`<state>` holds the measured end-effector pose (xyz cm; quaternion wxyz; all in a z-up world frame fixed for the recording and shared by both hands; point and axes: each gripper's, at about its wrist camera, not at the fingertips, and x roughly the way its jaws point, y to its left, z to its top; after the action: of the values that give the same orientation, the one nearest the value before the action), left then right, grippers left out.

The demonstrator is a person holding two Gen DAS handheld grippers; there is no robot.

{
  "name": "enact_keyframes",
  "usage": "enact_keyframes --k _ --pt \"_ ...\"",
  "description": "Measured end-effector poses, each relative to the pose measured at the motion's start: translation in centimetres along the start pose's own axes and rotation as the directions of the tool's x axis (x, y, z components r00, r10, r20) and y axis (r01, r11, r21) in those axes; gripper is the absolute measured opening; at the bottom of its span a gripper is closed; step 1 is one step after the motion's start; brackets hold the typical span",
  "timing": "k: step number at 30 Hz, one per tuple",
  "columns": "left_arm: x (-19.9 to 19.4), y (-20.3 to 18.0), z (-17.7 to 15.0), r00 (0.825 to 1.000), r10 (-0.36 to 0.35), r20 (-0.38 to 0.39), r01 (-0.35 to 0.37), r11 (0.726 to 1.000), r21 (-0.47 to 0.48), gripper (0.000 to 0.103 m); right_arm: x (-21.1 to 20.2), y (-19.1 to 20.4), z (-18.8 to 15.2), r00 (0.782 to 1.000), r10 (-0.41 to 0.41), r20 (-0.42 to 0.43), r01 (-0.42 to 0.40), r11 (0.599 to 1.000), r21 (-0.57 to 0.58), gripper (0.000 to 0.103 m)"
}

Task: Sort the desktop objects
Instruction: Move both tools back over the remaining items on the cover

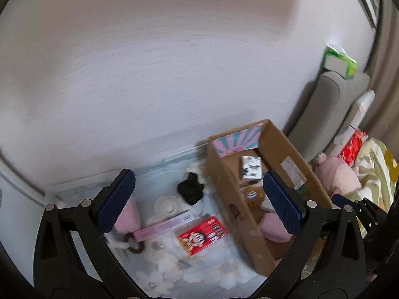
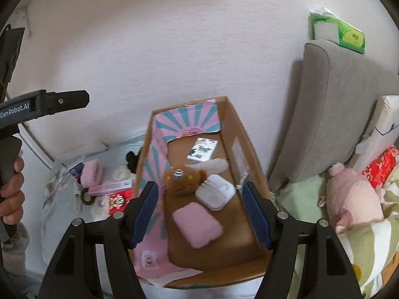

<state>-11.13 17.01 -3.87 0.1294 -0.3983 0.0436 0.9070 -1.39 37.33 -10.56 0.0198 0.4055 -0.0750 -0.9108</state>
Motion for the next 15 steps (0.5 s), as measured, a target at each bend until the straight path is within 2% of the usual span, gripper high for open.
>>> enact_keyframes --k 4,7,8,11,13,15 --pt "-1.6 4.5 -1.3 0.999 0.048 -0.006 -0.048 0.993 -0.105 0.102 0.4 2.1 -0.2 1.000 0.010 -0.021 -0.011 0.999 -0.041 0.066" --pt "-3.1 7.6 -2.4 0.992 0.123 0.003 -0.121 0.981 -0.150 0.102 0.3 3.5 -0.2 0.999 0.035 -0.022 -0.036 0.997 -0.062 0.066" --pt "-4.0 8.8 -3.1 0.983 0.185 0.010 -0.181 0.972 -0.151 0.102 0.4 4.0 -0.2 0.999 0.045 -0.020 -0.047 0.996 -0.071 0.066" --pt "-5.2 11.0 -4.8 0.953 0.304 -0.002 -0.302 0.944 -0.129 0.102 0.7 5.5 0.0 0.997 0.076 -0.023 -0.078 0.993 -0.090 0.066" --pt "-5.7 12.5 -6.3 0.934 0.355 -0.027 -0.356 0.926 -0.123 0.102 1.1 6.5 0.0 0.995 0.097 -0.029 -0.099 0.990 -0.104 0.066" --pt "-5.9 14.0 -7.6 0.927 0.370 -0.057 -0.375 0.917 -0.135 0.102 1.5 7.3 -0.2 0.993 0.111 -0.042 -0.115 0.987 -0.114 0.066"
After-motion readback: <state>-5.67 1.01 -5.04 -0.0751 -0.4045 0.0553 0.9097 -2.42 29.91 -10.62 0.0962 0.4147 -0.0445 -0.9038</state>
